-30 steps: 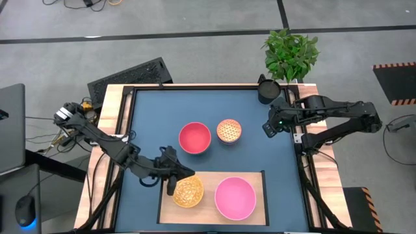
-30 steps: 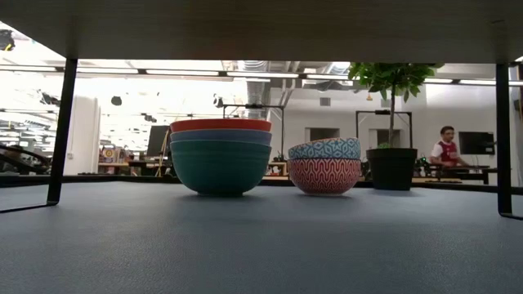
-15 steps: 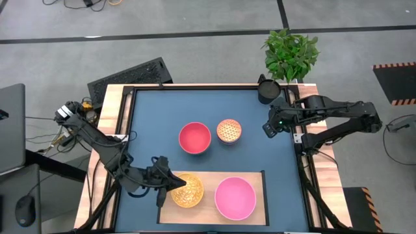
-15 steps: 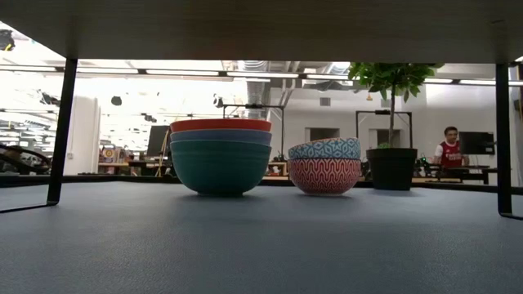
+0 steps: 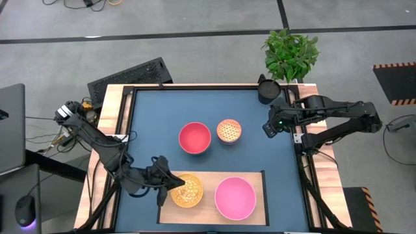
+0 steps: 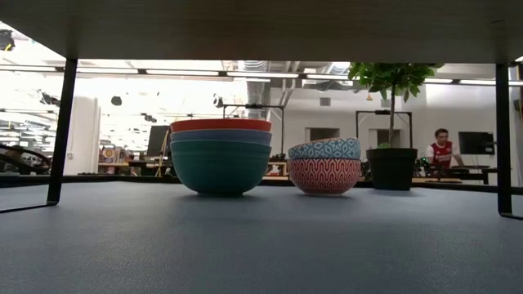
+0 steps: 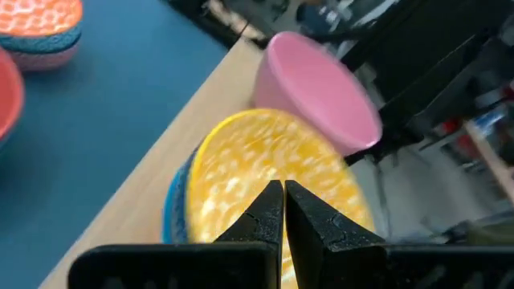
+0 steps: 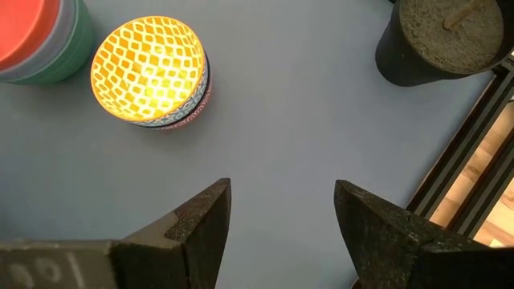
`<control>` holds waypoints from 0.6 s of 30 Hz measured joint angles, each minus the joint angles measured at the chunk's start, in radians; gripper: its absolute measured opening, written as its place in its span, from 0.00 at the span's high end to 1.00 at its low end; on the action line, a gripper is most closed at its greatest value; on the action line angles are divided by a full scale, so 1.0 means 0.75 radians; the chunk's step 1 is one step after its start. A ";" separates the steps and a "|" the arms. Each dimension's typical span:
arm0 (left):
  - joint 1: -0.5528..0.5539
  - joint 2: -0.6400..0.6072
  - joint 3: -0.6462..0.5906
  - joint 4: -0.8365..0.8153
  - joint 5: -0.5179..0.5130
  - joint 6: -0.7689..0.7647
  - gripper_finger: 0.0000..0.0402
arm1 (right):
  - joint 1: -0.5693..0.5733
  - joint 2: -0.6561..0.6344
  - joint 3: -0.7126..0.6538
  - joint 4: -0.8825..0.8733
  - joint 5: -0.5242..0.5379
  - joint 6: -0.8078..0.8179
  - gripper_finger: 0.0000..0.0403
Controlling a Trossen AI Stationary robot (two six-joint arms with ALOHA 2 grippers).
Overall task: Place and stack bowls onto a shelf
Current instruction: Stack the yellow bowl on top of the light blue patterned bowl on the shelf, then stack the orange patterned bowl on top of the yellow bowl on the shelf
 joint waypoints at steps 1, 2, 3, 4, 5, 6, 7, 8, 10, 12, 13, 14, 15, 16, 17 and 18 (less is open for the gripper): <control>0.005 -0.005 0.000 0.032 -0.001 0.002 1.00 | 0.000 0.000 0.000 0.000 0.000 0.000 0.38; 0.011 -0.012 0.000 0.065 -0.008 0.013 1.00 | 0.000 0.000 0.000 0.000 0.000 -0.001 0.38; 0.015 -0.018 0.000 0.098 -0.027 0.037 1.00 | 0.000 0.000 0.000 0.000 0.000 -0.004 0.38; 0.022 -0.025 0.000 0.134 -0.051 0.072 1.00 | 0.000 0.001 0.000 0.000 0.000 -0.006 0.38; 0.029 -0.030 0.000 0.169 -0.083 0.115 1.00 | 0.000 0.000 0.000 0.000 0.000 -0.007 0.38; 0.034 -0.036 0.000 0.194 -0.113 0.153 1.00 | 0.000 0.000 0.000 0.000 0.000 -0.007 0.38; 0.041 -0.040 0.001 0.206 -0.133 0.183 1.00 | 0.000 0.001 -0.001 0.000 0.000 -0.008 0.38; 0.050 -0.043 0.002 0.204 -0.143 0.200 1.00 | 0.000 0.000 0.000 0.000 0.000 -0.009 0.38; 0.070 -0.042 0.002 0.173 -0.138 0.201 1.00 | 0.000 0.000 0.000 0.000 0.000 -0.010 0.38; 0.093 -0.036 0.001 0.128 -0.118 0.170 1.00 | 0.000 0.000 0.000 0.000 0.000 -0.010 0.38; 0.105 -0.035 0.001 0.110 -0.100 0.159 1.00 | 0.000 0.000 0.000 0.000 0.000 -0.010 0.38; 0.116 -0.035 0.001 0.092 -0.085 0.152 1.00 | 0.000 0.001 0.000 0.000 0.001 -0.010 0.38; 0.128 -0.035 0.001 0.082 -0.077 0.151 1.00 | 0.000 0.000 0.000 0.000 0.000 -0.010 0.38; 0.139 -0.035 0.001 0.080 -0.070 0.153 1.00 | 0.000 0.000 0.000 0.000 0.000 -0.010 0.38; 0.148 -0.035 0.001 0.080 -0.070 0.165 1.00 | 0.000 0.000 0.000 0.000 0.000 -0.010 0.38; 0.155 -0.035 0.001 0.081 -0.070 0.173 1.00 | 0.000 0.000 0.000 0.000 0.000 -0.010 0.38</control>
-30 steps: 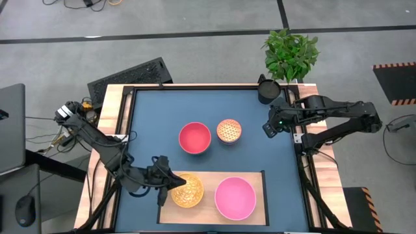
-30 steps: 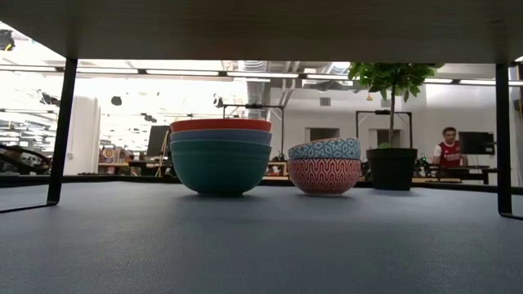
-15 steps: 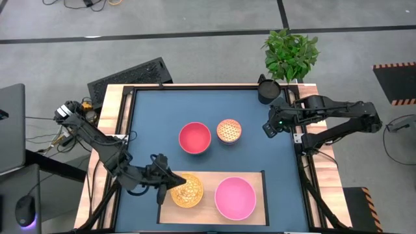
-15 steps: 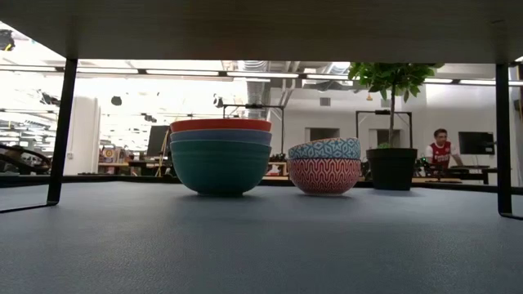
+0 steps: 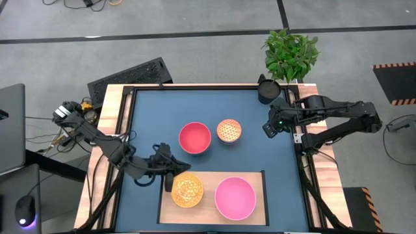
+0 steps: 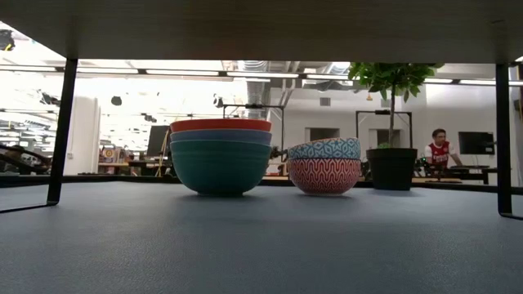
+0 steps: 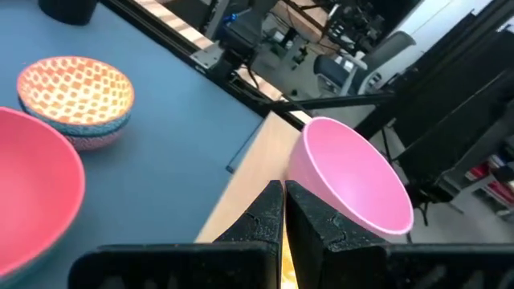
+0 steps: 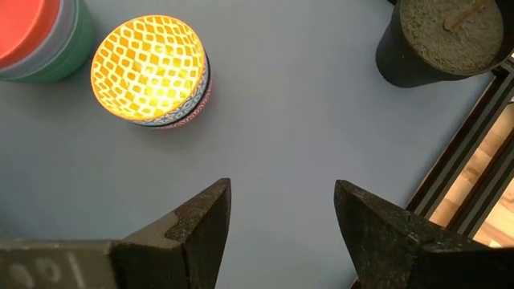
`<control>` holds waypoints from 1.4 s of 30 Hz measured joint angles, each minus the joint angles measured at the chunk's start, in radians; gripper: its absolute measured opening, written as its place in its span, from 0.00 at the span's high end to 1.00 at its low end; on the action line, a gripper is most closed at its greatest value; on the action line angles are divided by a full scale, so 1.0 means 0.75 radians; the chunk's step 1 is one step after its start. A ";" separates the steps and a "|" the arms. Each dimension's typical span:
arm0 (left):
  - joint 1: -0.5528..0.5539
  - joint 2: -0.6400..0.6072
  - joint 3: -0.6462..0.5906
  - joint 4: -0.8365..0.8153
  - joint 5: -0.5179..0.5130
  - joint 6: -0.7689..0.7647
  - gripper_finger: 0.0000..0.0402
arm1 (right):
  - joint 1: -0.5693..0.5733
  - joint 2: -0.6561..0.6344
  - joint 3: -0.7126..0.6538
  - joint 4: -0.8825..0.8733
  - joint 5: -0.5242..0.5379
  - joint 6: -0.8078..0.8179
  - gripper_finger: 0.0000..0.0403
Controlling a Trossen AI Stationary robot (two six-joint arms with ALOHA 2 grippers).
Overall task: Place and stack bowls onto a shelf
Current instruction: Stack the orange patterned bowl on top of the yellow bowl on the shelf
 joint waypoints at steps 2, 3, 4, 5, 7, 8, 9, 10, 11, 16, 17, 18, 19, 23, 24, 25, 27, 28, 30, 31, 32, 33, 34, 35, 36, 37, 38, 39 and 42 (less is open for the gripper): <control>0.023 0.000 0.000 0.000 0.000 -0.001 1.00 | 0.000 0.000 0.000 0.000 0.001 0.000 0.38; 0.036 0.000 0.000 0.000 0.002 -0.016 1.00 | 0.000 0.000 0.000 0.000 0.002 0.000 0.38; 0.050 0.000 0.000 0.000 0.003 -0.032 1.00 | 0.000 0.000 0.000 0.001 0.002 0.000 0.38; 0.066 0.000 0.000 0.003 0.005 -0.043 1.00 | 0.000 0.000 -0.001 0.001 0.003 0.000 0.38; 0.095 0.000 0.000 0.016 0.016 -0.055 0.99 | 0.000 0.000 0.000 0.002 0.005 0.000 0.38; 0.107 0.000 0.003 0.022 0.027 -0.053 0.97 | 0.000 0.000 0.000 0.007 0.005 0.000 0.38; 0.120 -0.001 0.009 0.022 0.036 -0.051 0.96 | 0.000 0.000 0.000 0.014 0.005 0.000 0.38; 0.133 -0.001 0.019 0.026 0.041 -0.048 0.94 | 0.000 0.000 0.000 0.024 0.004 0.000 0.38; 0.145 -0.001 0.032 0.028 0.045 -0.044 0.93 | 0.000 0.000 0.000 0.036 0.004 0.000 0.38; 0.252 -0.002 0.090 0.029 0.066 0.048 0.83 | 0.000 0.000 0.000 0.091 0.005 -0.001 0.38; 0.279 -0.002 0.103 0.027 0.097 0.084 0.82 | 0.000 0.000 0.000 0.100 0.005 0.000 0.38; 0.307 -0.002 0.119 0.027 0.126 0.118 0.80 | 0.000 0.000 0.000 0.109 0.005 0.000 0.38; 0.338 -0.002 0.136 0.028 0.159 0.152 0.79 | 0.000 0.000 0.000 0.115 0.005 0.001 0.38; 0.467 -0.002 0.192 0.030 0.245 0.277 0.73 | 0.000 0.000 0.000 0.135 0.012 0.028 0.38; 0.499 -0.002 0.204 0.030 0.263 0.309 0.72 | 0.000 0.000 0.000 0.141 0.017 0.040 0.38; 0.529 -0.002 0.213 0.034 0.280 0.340 0.70 | 0.000 0.000 0.000 0.145 0.024 0.048 0.38; 0.582 -0.002 0.225 0.034 0.296 0.384 0.68 | 0.000 0.000 0.000 0.150 0.034 0.067 0.38; 0.604 -0.002 0.227 0.034 0.299 0.398 0.67 | 0.000 0.000 0.000 0.153 0.035 0.077 0.38; 0.645 -0.002 0.230 0.032 0.302 0.429 0.64 | 0.000 0.000 0.000 0.158 0.037 0.090 0.38; 0.664 -0.001 0.231 0.032 0.309 0.445 0.63 | 0.000 0.000 0.000 0.162 0.037 0.099 0.38; 0.684 0.003 0.232 0.032 0.317 0.459 0.62 | 0.000 0.000 0.000 0.165 0.037 0.112 0.38; 0.703 0.010 0.232 0.034 0.320 0.462 0.61 | 0.000 0.000 0.000 0.165 0.037 0.124 0.38; 0.721 0.019 0.232 0.035 0.327 0.460 0.60 | 0.000 0.000 0.000 0.165 0.037 0.137 0.38; 0.740 0.028 0.232 0.035 0.341 0.458 0.59 | 0.000 0.000 0.000 0.166 0.038 0.153 0.38; 0.757 0.044 0.232 0.035 0.364 0.457 0.58 | 0.000 0.000 0.000 0.166 0.040 0.170 0.38; 0.775 0.060 0.232 0.041 0.391 0.457 0.58 | 0.000 0.000 0.000 0.167 0.042 0.190 0.38; 0.793 0.078 0.232 0.042 0.424 0.457 0.58 | 0.000 0.000 0.000 0.168 0.045 0.204 0.38; 0.807 0.100 0.232 0.043 0.462 0.448 0.57 | 0.000 0.000 0.000 0.168 0.053 0.219 0.38; 0.847 0.187 0.232 0.070 0.574 0.413 0.57 | 0.000 0.000 0.000 0.168 0.071 0.256 0.38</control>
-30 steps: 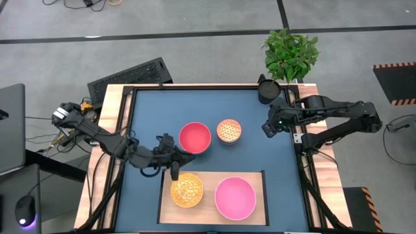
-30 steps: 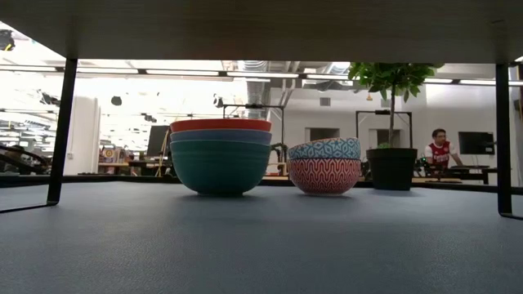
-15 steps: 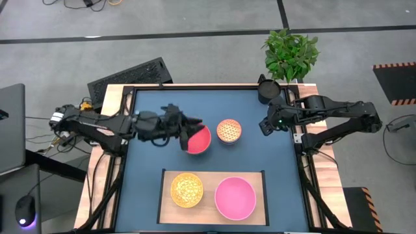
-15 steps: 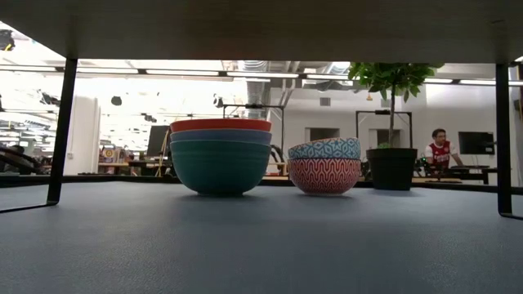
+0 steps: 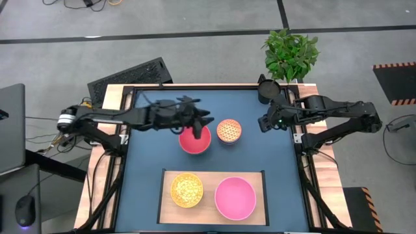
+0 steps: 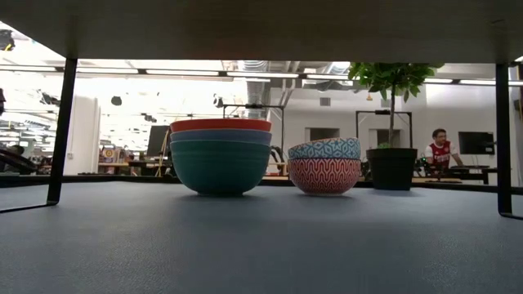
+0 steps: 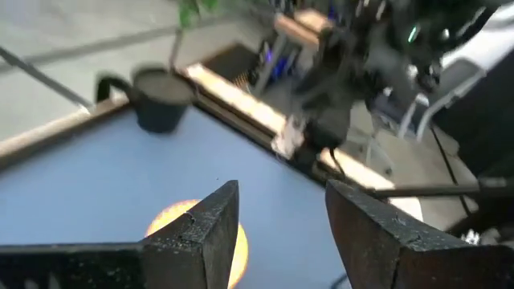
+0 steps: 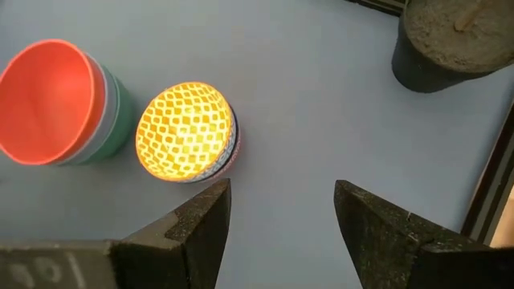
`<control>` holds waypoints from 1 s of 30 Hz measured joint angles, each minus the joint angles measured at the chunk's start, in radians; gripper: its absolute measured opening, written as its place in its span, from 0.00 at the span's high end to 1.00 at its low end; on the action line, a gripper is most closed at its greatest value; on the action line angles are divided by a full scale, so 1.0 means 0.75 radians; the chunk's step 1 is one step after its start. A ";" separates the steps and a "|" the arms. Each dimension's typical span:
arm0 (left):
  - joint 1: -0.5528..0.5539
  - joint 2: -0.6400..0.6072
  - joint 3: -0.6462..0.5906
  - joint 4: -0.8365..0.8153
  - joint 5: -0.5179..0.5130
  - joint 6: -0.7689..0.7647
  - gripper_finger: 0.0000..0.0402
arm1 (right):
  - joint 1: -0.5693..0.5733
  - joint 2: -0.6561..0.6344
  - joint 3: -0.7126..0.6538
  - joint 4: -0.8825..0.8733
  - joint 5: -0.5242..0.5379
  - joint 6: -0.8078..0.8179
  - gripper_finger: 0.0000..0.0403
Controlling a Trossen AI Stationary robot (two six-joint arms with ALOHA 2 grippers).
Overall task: Place and stack bowls onto a shelf
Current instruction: Stack the orange patterned bowl on top of the yellow bowl on the shelf
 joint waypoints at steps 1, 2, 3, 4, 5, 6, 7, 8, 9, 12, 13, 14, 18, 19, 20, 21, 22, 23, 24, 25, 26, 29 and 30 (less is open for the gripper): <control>0.009 0.031 0.004 0.004 0.032 -0.011 0.57 | 0.000 0.000 0.000 0.000 0.001 0.006 0.38; 0.015 0.069 0.020 -0.001 0.059 -0.013 0.57 | 0.000 0.000 0.000 0.000 0.001 0.011 0.38; 0.020 0.107 0.044 -0.001 0.084 -0.003 0.57 | 0.000 0.000 0.000 0.000 0.002 0.015 0.38; 0.022 0.142 0.071 -0.013 0.109 0.023 0.57 | 0.000 0.000 0.000 0.000 0.003 0.015 0.38; 0.022 0.185 0.104 -0.040 0.124 0.057 0.57 | 0.000 0.000 0.000 0.000 0.004 0.015 0.38; 0.021 0.227 0.149 -0.070 0.137 0.100 0.57 | 0.000 0.002 0.000 0.001 0.004 0.015 0.38; 0.020 0.272 0.193 -0.105 0.145 0.145 0.57 | 0.000 0.007 0.000 0.000 0.004 0.015 0.38; 0.019 0.317 0.242 -0.153 0.154 0.192 0.57 | 0.000 0.014 0.000 0.000 0.003 0.016 0.38; 0.018 0.361 0.295 -0.210 0.162 0.241 0.57 | 0.001 0.021 0.000 -0.001 0.003 0.016 0.38; 0.017 0.491 0.468 -0.362 0.181 0.365 0.57 | 0.001 0.040 0.000 -0.001 0.003 0.015 0.38; 0.018 0.528 0.526 -0.424 0.196 0.403 0.57 | 0.001 0.050 0.001 -0.002 0.003 0.015 0.38; 0.018 0.568 0.578 -0.468 0.205 0.435 0.57 | 0.001 0.055 0.001 -0.008 0.003 0.014 0.38; 0.018 0.703 0.735 -0.641 0.221 0.503 0.57 | 0.001 0.095 0.000 -0.020 -0.002 0.000 0.38; 0.018 0.728 0.760 -0.668 0.222 0.518 0.57 | 0.001 0.102 0.000 -0.029 -0.004 -0.001 0.38; 0.018 0.753 0.781 -0.694 0.224 0.534 0.57 | 0.001 0.109 0.000 -0.037 -0.004 -0.004 0.38; 0.018 0.775 0.796 -0.708 0.226 0.544 0.57 | 0.001 0.115 0.000 -0.044 -0.005 -0.009 0.38; 0.018 0.792 0.804 -0.723 0.232 0.551 0.57 | 0.001 0.120 0.000 -0.050 -0.005 -0.010 0.38; 0.018 0.812 0.806 -0.737 0.240 0.554 0.57 | 0.001 0.125 0.000 -0.050 -0.005 -0.010 0.38; 0.017 0.826 0.806 -0.746 0.247 0.554 0.57 | 0.001 0.127 0.000 -0.051 -0.005 -0.010 0.38; 0.017 0.841 0.805 -0.748 0.259 0.554 0.57 | 0.001 0.127 0.000 -0.054 -0.005 -0.010 0.38; 0.017 0.852 0.804 -0.749 0.270 0.555 0.57 | 0.001 0.127 0.000 -0.060 -0.005 -0.010 0.38; 0.017 0.867 0.804 -0.762 0.273 0.568 0.57 | 0.001 0.123 0.000 -0.094 -0.005 -0.002 0.38; 0.017 0.880 0.804 -0.753 0.273 0.580 0.57 | 0.001 0.120 0.000 -0.112 -0.005 0.017 0.38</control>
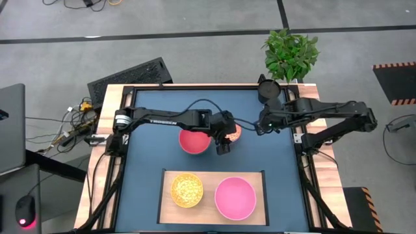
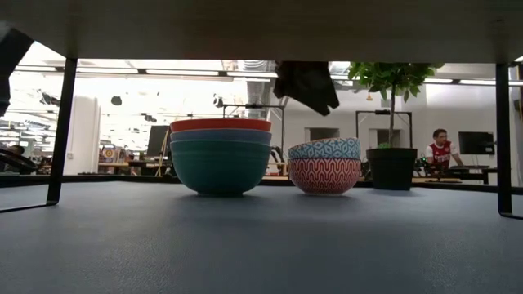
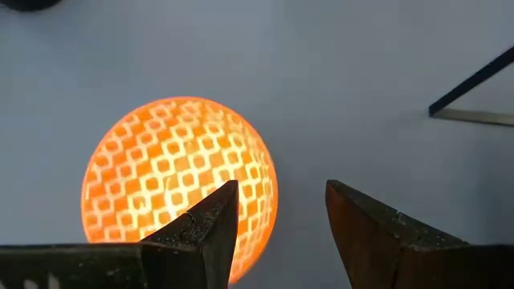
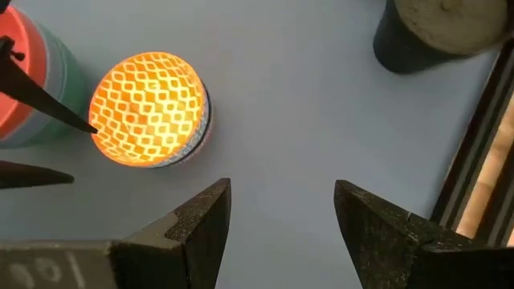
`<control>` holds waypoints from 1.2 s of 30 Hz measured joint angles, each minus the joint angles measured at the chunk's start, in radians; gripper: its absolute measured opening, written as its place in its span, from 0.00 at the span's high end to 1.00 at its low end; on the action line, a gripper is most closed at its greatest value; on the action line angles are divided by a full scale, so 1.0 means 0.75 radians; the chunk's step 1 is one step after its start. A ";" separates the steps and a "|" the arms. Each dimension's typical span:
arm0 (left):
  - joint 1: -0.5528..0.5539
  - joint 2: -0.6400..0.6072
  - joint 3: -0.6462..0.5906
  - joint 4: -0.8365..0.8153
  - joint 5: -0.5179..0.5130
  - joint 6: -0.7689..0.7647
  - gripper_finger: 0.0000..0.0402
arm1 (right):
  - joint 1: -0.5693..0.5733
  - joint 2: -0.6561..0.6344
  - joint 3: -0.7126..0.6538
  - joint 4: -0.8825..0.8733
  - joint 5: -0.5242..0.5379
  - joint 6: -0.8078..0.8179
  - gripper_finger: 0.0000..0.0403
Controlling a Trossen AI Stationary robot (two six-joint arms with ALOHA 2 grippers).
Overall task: Place and stack bowls onto a shelf
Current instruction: Stack the orange patterned bowl on top of the yellow bowl on the shelf
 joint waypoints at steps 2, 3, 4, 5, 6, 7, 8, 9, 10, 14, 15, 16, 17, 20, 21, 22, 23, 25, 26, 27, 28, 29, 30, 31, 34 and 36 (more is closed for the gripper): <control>0.000 0.012 0.001 0.004 0.000 0.013 0.57 | 0.000 -0.012 0.000 -0.060 -0.001 0.050 0.38; 0.000 0.016 -0.003 -0.015 0.000 0.013 0.57 | 0.004 -0.021 -0.001 -0.099 -0.001 0.077 0.38; 0.000 0.026 -0.003 -0.017 0.000 0.013 0.57 | 0.010 -0.029 0.000 -0.139 0.000 0.113 0.38; 0.000 0.028 -0.002 -0.001 -0.001 0.013 0.57 | 0.019 -0.042 0.000 -0.185 0.000 0.153 0.38; 0.000 0.028 -0.002 0.001 -0.007 0.012 0.57 | 0.026 -0.063 0.000 -0.235 0.000 0.196 0.38; 0.000 0.028 -0.002 -0.008 -0.010 0.001 0.57 | 0.030 -0.079 -0.002 -0.253 0.000 0.234 0.38; 0.000 0.028 -0.002 -0.006 -0.010 -0.011 0.57 | 0.031 -0.093 -0.002 -0.250 0.001 0.244 0.38; 0.000 0.028 -0.002 0.000 -0.011 -0.014 0.57 | 0.031 -0.125 -0.002 -0.248 0.001 0.249 0.38; 0.000 0.028 -0.002 0.000 -0.011 -0.012 0.57 | 0.031 -0.160 -0.005 -0.243 0.005 0.259 0.38; 0.000 0.028 -0.002 0.002 -0.024 0.044 0.57 | 0.025 -0.242 -0.003 -0.251 0.062 0.294 0.38; 0.000 0.029 -0.002 0.001 -0.036 0.059 0.57 | 0.025 -0.255 -0.003 -0.247 0.073 0.297 0.38; 0.000 0.038 -0.001 0.006 -0.053 0.072 0.57 | 0.025 -0.264 -0.003 -0.241 0.079 0.298 0.38; 0.000 0.042 -0.001 0.009 -0.060 0.081 0.57 | 0.028 -0.274 -0.003 -0.237 0.079 0.298 0.38; 0.000 0.049 -0.002 -0.001 -0.041 0.089 0.57 | 0.028 -0.295 -0.003 -0.239 0.080 0.298 0.38; 0.000 0.049 -0.002 0.004 -0.035 0.089 0.57 | 0.028 -0.298 -0.003 -0.240 0.081 0.298 0.38; -0.001 0.048 -0.007 0.020 -0.036 0.090 0.57 | 0.028 -0.297 -0.003 -0.239 0.085 0.298 0.38; -0.002 0.048 -0.010 0.025 -0.040 0.094 0.57 | 0.027 -0.295 -0.003 -0.238 0.085 0.297 0.38; -0.002 0.048 -0.014 0.014 -0.046 0.098 0.57 | 0.028 -0.289 -0.003 -0.237 0.085 0.297 0.38; -0.002 0.048 -0.014 0.011 -0.041 0.098 0.57 | 0.028 -0.284 -0.003 -0.238 0.085 0.296 0.38; -0.002 0.048 -0.014 0.012 -0.033 0.104 0.57 | 0.028 -0.282 -0.003 -0.239 0.085 0.291 0.38; -0.002 0.048 -0.014 0.012 -0.028 0.114 0.57 | 0.028 -0.277 -0.003 -0.238 0.085 0.287 0.38; -0.005 0.048 -0.014 0.011 -0.027 0.127 0.57 | 0.028 -0.273 -0.003 -0.238 0.085 0.286 0.38; -0.006 0.048 -0.014 0.008 -0.031 0.138 0.57 | 0.028 -0.271 -0.003 -0.238 0.085 0.286 0.38; -0.007 0.048 -0.014 0.003 -0.043 0.152 0.57 | 0.028 -0.266 -0.003 -0.238 0.085 0.286 0.38; -0.008 0.048 -0.014 0.004 -0.065 0.172 0.57 | 0.028 -0.259 -0.003 -0.237 0.084 0.266 0.38; -0.005 0.048 -0.014 -0.009 -0.066 0.172 0.57 | 0.028 -0.254 -0.003 -0.237 0.083 0.262 0.38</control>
